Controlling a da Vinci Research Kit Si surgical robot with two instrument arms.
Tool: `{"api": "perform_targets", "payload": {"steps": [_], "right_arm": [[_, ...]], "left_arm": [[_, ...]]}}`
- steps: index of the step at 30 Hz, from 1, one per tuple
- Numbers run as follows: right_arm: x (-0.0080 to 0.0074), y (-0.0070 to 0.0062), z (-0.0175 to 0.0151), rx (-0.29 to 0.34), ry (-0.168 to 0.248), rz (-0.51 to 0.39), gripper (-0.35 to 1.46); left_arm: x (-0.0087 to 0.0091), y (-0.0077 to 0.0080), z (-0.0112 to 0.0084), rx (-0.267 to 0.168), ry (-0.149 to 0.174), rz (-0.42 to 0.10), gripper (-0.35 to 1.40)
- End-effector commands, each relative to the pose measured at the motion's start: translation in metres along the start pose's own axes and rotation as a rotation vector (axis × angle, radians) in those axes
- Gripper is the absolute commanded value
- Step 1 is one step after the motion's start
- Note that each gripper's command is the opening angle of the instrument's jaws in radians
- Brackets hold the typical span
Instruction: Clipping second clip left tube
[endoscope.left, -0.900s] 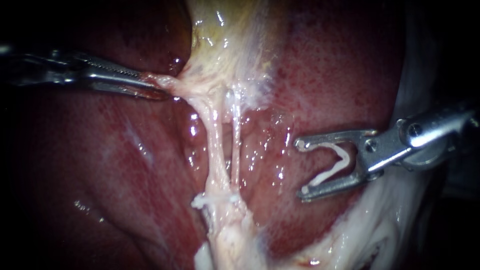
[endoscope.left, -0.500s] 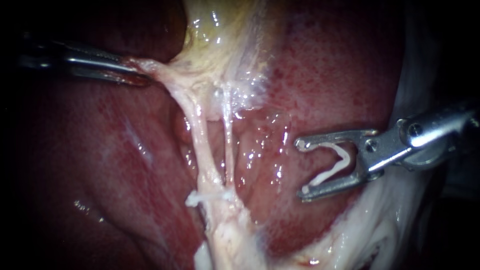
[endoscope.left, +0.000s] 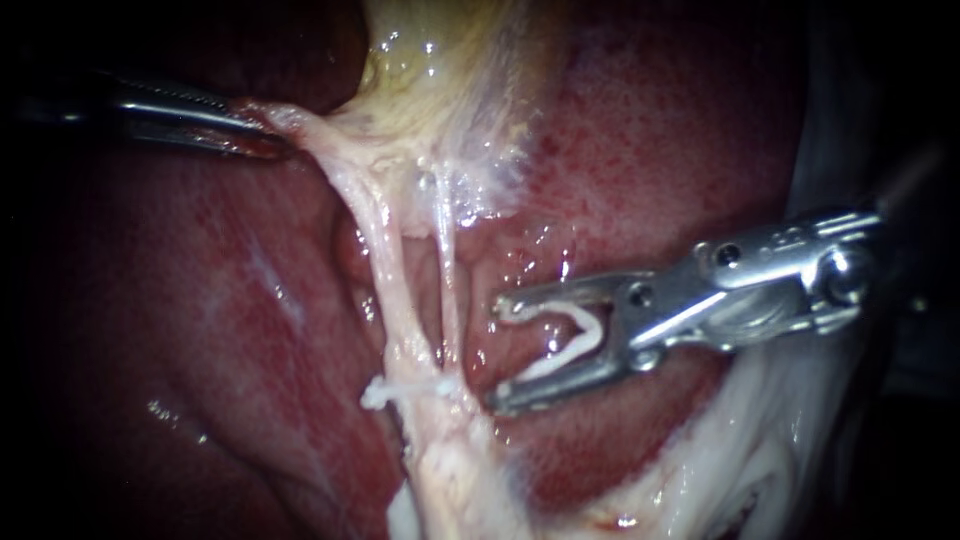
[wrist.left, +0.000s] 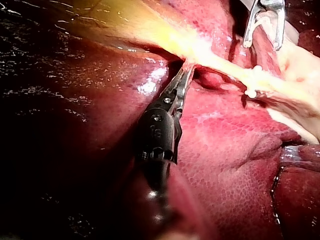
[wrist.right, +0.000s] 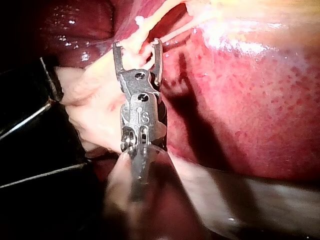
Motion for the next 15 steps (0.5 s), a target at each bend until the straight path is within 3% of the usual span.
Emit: {"api": "perform_targets", "payload": {"steps": [1, 8, 15], "right_arm": [[-0.0001, 0.0000, 0.0005, 0.008, 0.009, 0.017, 0.49], [-0.0007, 0.0010, 0.0037, 0.057, 0.069, 0.136, 0.49], [-0.0026, 0.0025, 0.0050, 0.076, 0.067, 0.189, 0.49]], "left_arm": [[0.0000, 0.0000, 0.0001, 0.001, 0.000, 0.000, -0.35], [0.0000, 0.0001, 0.0002, 0.002, 0.000, 0.000, -0.35], [-0.0001, 0.0001, 0.0003, 0.002, 0.000, 0.000, -0.35]]}}
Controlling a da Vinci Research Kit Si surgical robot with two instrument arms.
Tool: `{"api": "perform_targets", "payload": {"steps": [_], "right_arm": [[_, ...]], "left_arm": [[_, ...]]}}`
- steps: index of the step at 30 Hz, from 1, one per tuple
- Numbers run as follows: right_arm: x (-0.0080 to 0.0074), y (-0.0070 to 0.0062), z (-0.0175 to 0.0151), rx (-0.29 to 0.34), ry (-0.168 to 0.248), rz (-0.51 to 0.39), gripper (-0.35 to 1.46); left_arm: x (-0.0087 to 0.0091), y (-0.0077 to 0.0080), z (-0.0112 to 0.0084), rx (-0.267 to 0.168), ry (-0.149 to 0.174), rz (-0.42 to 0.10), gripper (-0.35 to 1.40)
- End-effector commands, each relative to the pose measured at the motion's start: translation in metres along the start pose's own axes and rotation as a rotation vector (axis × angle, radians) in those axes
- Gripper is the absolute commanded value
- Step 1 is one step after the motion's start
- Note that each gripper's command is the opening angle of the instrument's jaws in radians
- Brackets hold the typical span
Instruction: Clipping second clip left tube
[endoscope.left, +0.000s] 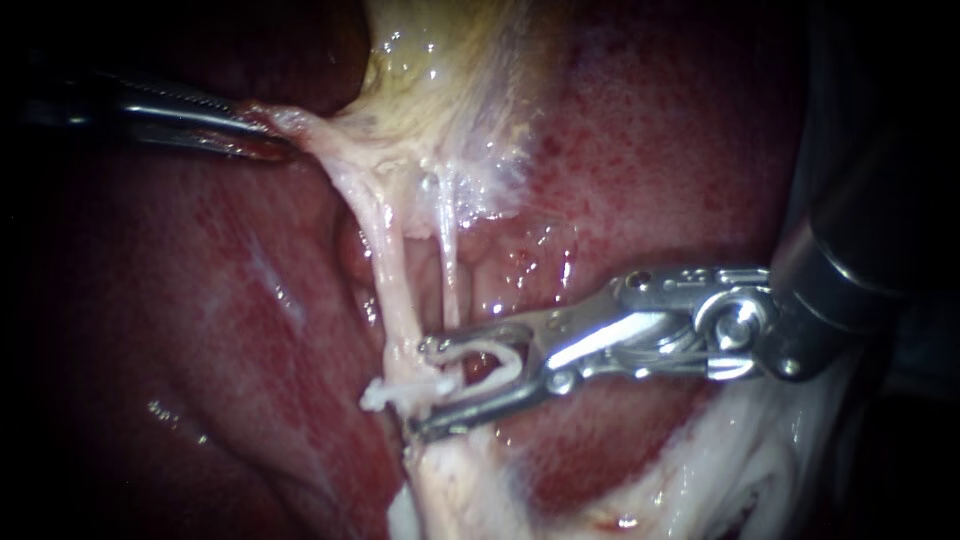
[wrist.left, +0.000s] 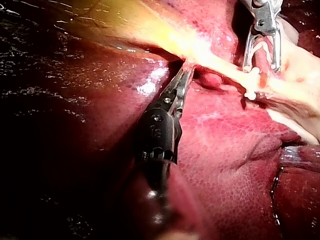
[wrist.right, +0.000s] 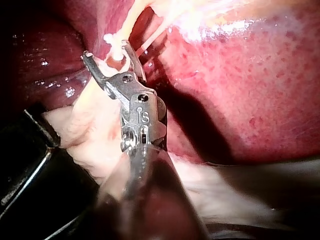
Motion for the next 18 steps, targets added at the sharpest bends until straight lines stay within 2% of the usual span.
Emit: {"api": "perform_targets", "payload": {"steps": [1, 6, 18], "right_arm": [[-0.0002, 0.0002, 0.0000, 0.000, -0.001, 0.004, 0.49], [-0.0004, 0.0012, -0.0002, 0.000, 0.000, 0.021, 0.50], [-0.0008, 0.0022, -0.0002, 0.005, 0.012, 0.053, 0.50]], "left_arm": [[0.0000, 0.0000, 0.0000, 0.000, 0.000, 0.000, -0.35], [0.0000, 0.0000, 0.0000, 0.001, 0.000, 0.000, -0.35], [0.0000, 0.0000, 0.0001, 0.001, 0.000, 0.000, -0.35]]}}
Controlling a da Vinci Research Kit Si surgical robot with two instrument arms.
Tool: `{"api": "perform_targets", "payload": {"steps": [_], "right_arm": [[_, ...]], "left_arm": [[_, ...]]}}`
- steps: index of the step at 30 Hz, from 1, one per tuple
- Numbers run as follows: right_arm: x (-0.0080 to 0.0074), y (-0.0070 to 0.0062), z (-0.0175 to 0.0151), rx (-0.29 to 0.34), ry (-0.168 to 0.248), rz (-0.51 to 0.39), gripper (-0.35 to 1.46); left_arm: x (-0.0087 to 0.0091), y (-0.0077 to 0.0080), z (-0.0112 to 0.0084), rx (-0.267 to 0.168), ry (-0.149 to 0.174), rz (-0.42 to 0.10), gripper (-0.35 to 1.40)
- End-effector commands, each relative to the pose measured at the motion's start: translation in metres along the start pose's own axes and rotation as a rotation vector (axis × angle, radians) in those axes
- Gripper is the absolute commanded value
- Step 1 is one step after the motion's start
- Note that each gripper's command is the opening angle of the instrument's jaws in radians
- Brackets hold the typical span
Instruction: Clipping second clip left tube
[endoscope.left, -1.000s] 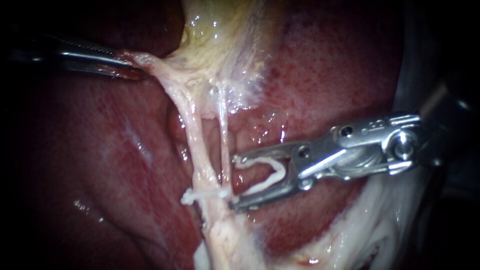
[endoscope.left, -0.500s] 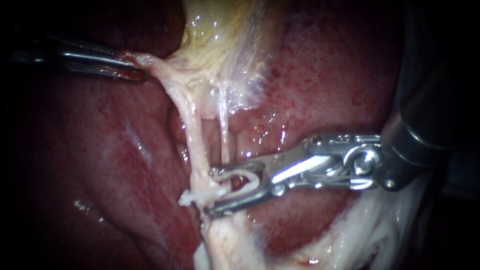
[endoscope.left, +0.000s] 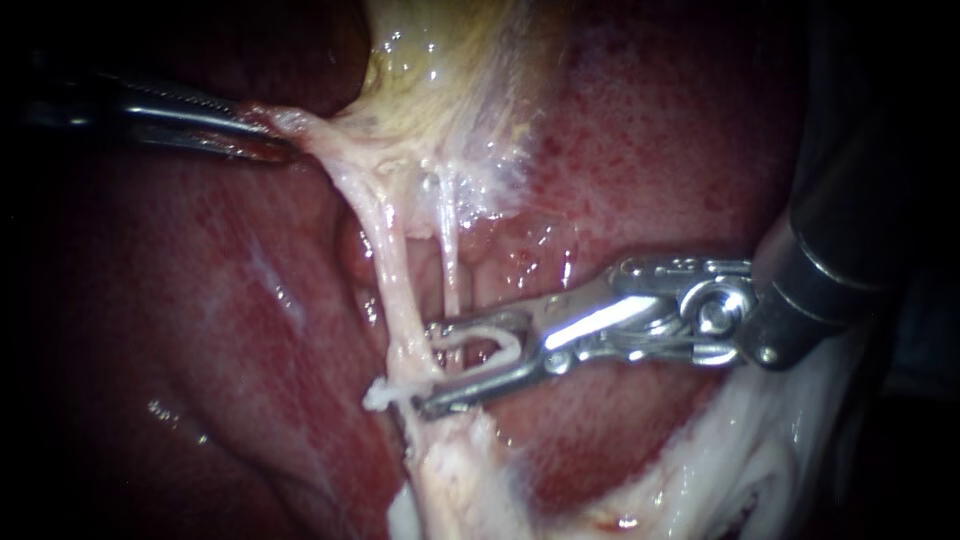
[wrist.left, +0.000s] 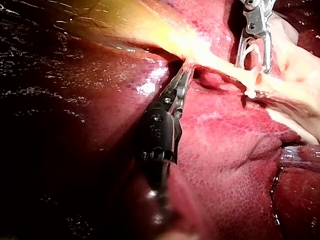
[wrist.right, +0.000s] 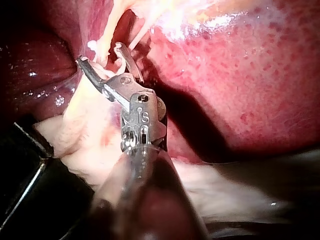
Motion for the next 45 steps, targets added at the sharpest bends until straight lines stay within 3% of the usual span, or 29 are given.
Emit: {"api": "perform_targets", "payload": {"steps": [1, 15, 20, 25, 39, 45], "right_arm": [[-0.0001, 0.0001, 0.0000, 0.000, -0.001, 0.005, 0.50], [-0.0010, 0.0015, 0.0004, 0.002, -0.001, 0.039, 0.50], [-0.0006, 0.0015, 0.0009, 0.020, 0.023, 0.051, 0.50], [0.0000, 0.0012, 0.0020, 0.052, 0.026, 0.068, 0.50], [0.0015, -0.0003, 0.0046, 0.133, 0.082, 0.105, 0.50], [0.0025, -0.0020, 0.0050, 0.180, 0.110, 0.110, 0.49]], "left_arm": [[0.0000, 0.0000, 0.0000, 0.000, 0.000, 0.000, -0.35], [0.0000, 0.0000, 0.0000, 0.000, 0.000, 0.000, -0.35], [0.0000, 0.0000, 0.0001, 0.000, 0.000, 0.000, -0.35], [0.0000, 0.0000, 0.0001, 0.000, 0.000, 0.000, -0.35], [0.0001, 0.0000, 0.0002, 0.001, 0.000, 0.000, -0.35], [0.0001, 0.0000, 0.0002, 0.001, 0.000, 0.000, -0.35]]}}
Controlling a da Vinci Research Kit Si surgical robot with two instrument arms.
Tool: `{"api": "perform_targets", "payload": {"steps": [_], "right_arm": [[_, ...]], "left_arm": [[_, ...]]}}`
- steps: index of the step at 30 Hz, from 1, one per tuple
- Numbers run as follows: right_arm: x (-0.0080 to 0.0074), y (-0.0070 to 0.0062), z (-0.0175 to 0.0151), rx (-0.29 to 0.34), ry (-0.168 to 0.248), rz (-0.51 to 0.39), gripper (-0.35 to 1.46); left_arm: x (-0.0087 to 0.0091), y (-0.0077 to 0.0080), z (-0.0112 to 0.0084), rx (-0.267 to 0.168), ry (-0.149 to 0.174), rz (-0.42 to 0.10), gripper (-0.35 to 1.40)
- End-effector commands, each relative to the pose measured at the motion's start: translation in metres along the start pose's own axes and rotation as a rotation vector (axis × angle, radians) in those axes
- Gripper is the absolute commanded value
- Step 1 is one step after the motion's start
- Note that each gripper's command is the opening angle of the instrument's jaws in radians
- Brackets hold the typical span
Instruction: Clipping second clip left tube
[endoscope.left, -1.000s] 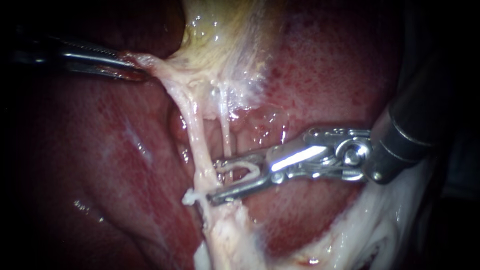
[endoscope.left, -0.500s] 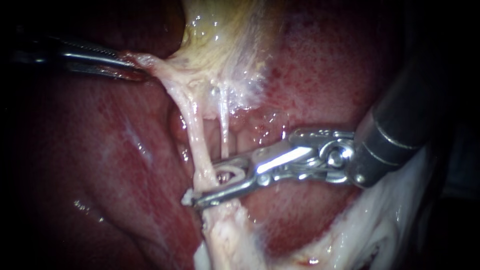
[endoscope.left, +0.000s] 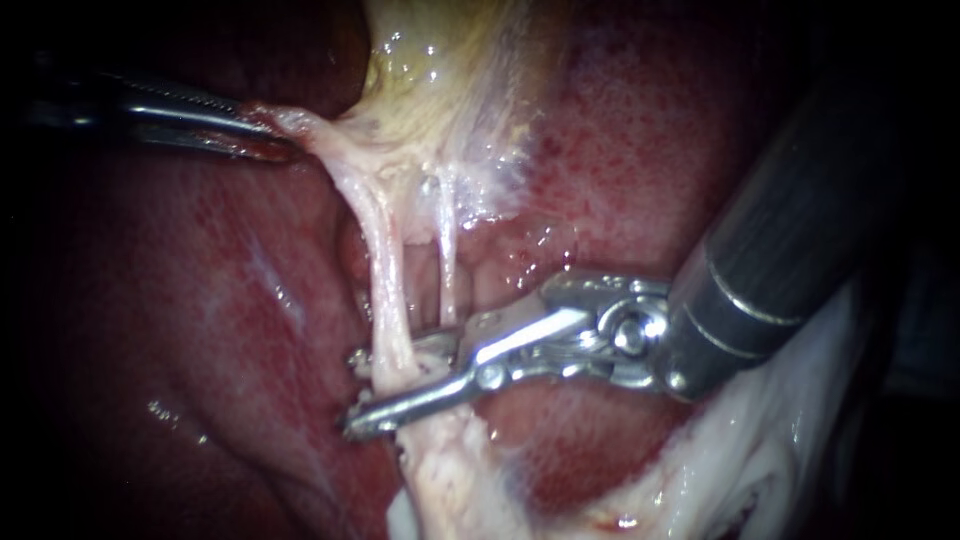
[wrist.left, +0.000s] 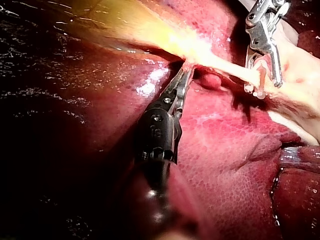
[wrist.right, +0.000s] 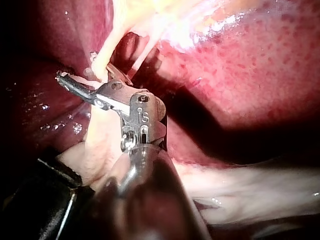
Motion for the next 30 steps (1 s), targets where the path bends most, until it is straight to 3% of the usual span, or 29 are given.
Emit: {"api": "perform_targets", "payload": {"steps": [1, 7, 15, 24, 30], "right_arm": [[0.0003, -0.0004, 0.0001, 0.005, 0.004, -0.002, 0.49], [0.0012, -0.0016, 0.0000, 0.013, 0.006, 0.003, 0.44], [0.0011, -0.0013, -0.0004, 0.014, 0.005, 0.002, 0.25], [0.0009, -0.0012, -0.0007, 0.035, -0.012, 0.002, -0.29], [0.0009, -0.0014, -0.0007, 0.073, -0.042, 0.001, -0.35]], "left_arm": [[0.0000, 0.0000, 0.0000, 0.000, 0.000, 0.000, -0.35], [0.0000, -0.0001, 0.0000, 0.000, 0.000, 0.000, -0.35], [0.0000, -0.0001, 0.0000, 0.000, 0.000, 0.000, -0.35], [0.0000, -0.0001, 0.0000, 0.000, 0.000, 0.000, -0.35], [0.0000, -0.0001, 0.0001, 0.000, 0.000, 0.000, -0.35]]}}
